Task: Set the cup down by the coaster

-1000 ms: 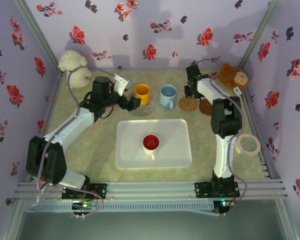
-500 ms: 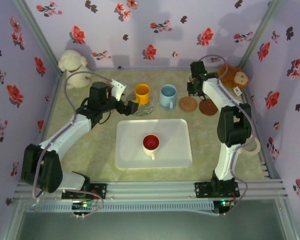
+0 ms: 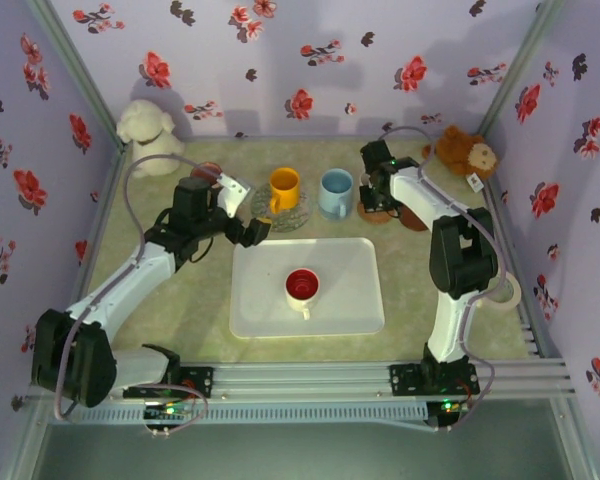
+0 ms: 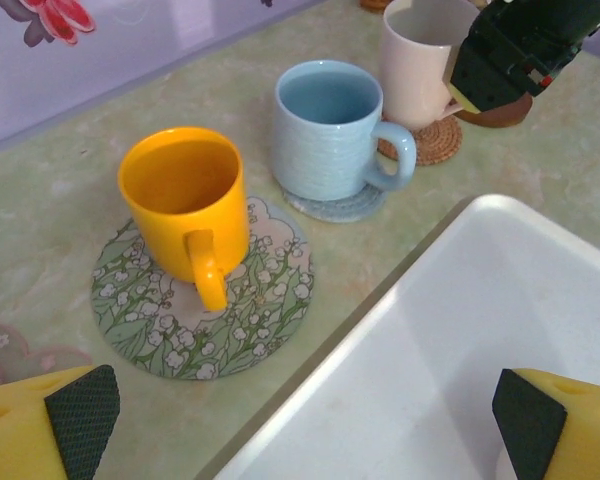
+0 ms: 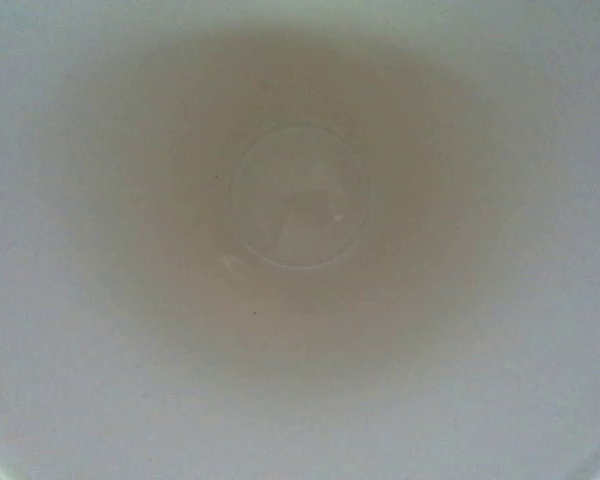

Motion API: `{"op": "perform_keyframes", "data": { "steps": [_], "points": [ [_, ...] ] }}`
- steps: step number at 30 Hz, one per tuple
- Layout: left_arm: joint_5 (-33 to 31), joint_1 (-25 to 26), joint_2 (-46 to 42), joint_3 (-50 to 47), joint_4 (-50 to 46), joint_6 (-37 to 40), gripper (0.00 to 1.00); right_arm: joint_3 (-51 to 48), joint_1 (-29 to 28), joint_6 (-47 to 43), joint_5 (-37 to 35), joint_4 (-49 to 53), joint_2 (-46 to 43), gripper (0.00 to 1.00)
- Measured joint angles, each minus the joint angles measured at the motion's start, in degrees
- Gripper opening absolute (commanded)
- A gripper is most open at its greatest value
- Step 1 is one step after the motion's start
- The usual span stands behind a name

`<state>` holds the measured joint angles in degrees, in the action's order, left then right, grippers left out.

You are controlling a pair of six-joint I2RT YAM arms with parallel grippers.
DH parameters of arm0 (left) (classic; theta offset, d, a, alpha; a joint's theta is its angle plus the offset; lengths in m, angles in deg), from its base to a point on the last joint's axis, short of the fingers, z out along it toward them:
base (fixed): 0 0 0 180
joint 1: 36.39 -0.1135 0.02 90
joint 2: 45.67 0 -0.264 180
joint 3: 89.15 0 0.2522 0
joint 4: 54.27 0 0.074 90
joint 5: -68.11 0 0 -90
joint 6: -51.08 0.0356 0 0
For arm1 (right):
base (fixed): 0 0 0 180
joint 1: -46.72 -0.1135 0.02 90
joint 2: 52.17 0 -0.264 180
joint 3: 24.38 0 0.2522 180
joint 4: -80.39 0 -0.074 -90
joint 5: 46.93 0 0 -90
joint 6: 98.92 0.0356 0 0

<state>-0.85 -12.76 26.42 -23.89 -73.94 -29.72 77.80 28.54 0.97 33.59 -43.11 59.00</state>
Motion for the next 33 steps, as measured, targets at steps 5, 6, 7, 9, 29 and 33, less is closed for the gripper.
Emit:
{"op": "perform_keyframes", "data": {
  "steps": [5,6,7,9,29,33],
  "points": [
    [-0.7,0.0,-0.1,-0.1,-0.8,1.1,0.99,-1.1,0.0,0.9,-0.9,0.0,0.0,0.00],
    [-0.8,0.0,-0.1,-0.1,-0.9,1.3,0.99,-1.1,0.0,1.1,-1.1,0.0,0.0,0.00],
    [-0.9,0.0,-0.1,-0.1,-0.8,1.4,0.99,-1.1,0.0,1.1,-1.3,0.0,0.0,0.00],
    [-1.0,0.0,-0.1,-0.2,-0.8,1.7,1.00,-1.1,0.0,1.2,-1.7,-0.1,0.0,0.00],
    [-1.2,0.0,-0.1,-0.3,-0.8,2.0,0.99,-7.6,0.6,6.7,-1.4,-8.3,-1.2,0.00],
    [-1.1,0.0,-0.1,-0.3,-0.8,2.0,1.00,-9.1,0.7,7.0,-1.3,-10.0,-1.9,0.00]
  ]
}}
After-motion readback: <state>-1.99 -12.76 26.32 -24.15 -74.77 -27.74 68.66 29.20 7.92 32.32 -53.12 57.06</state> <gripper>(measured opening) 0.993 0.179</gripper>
